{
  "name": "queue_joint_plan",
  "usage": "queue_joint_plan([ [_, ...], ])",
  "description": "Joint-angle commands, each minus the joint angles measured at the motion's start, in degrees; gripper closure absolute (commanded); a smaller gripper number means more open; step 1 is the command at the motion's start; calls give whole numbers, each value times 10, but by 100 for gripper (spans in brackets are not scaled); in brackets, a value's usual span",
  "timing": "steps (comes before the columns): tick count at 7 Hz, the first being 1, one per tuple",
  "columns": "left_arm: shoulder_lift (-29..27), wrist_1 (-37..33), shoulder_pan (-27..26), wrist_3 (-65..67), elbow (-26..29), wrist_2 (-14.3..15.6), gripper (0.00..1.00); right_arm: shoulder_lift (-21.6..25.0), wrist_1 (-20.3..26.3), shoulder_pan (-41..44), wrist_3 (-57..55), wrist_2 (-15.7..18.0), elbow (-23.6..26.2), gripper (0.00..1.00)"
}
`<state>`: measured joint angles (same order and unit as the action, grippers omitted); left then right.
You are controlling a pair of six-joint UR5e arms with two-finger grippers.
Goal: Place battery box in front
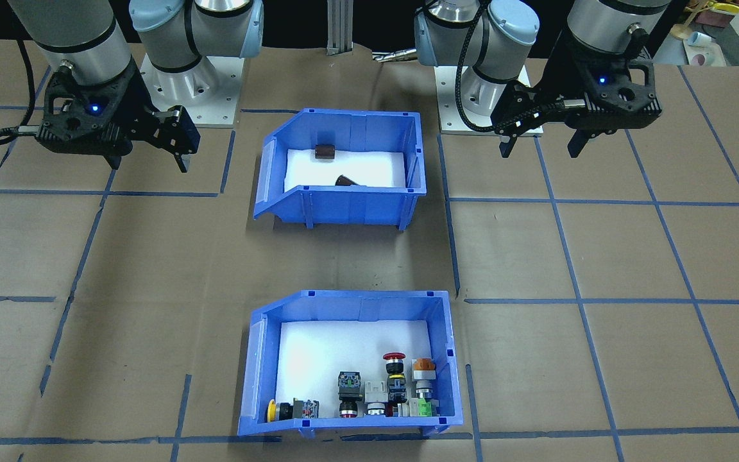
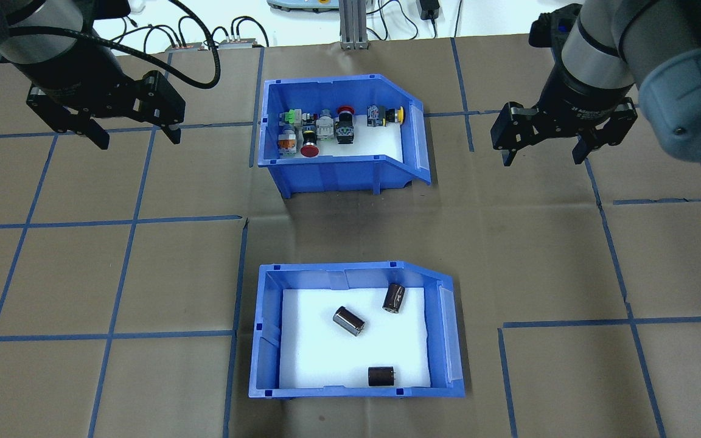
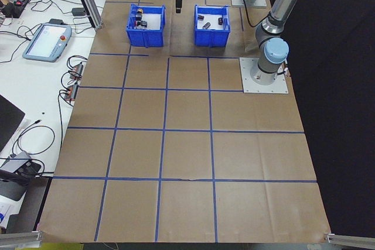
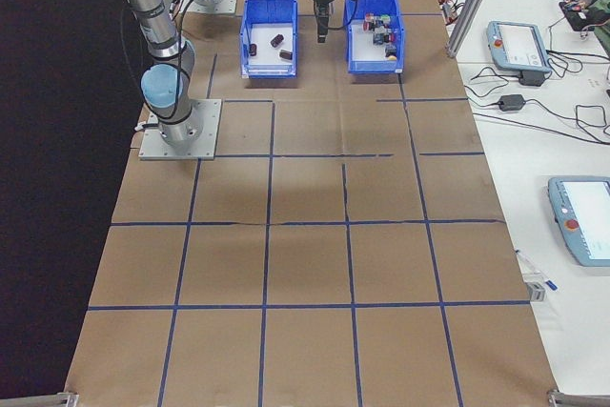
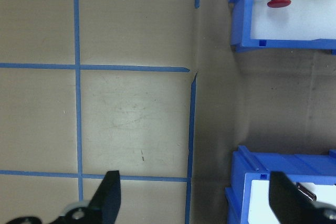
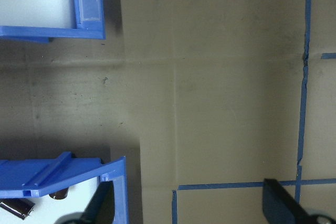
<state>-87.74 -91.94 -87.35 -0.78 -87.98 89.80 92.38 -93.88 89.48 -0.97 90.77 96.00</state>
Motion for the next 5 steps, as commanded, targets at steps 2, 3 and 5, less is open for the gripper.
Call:
queue_joint_plan([
  [2,-6,0,1,0,-1,-5,1,0,1,0,0,0,1,0],
  [3,-5,1,0,4,-2,-3,1,0,1,0,0,0,1,0],
  [5,-1,4,0,12,-4,-3,1,0,2,0,3,-1,6,0],
])
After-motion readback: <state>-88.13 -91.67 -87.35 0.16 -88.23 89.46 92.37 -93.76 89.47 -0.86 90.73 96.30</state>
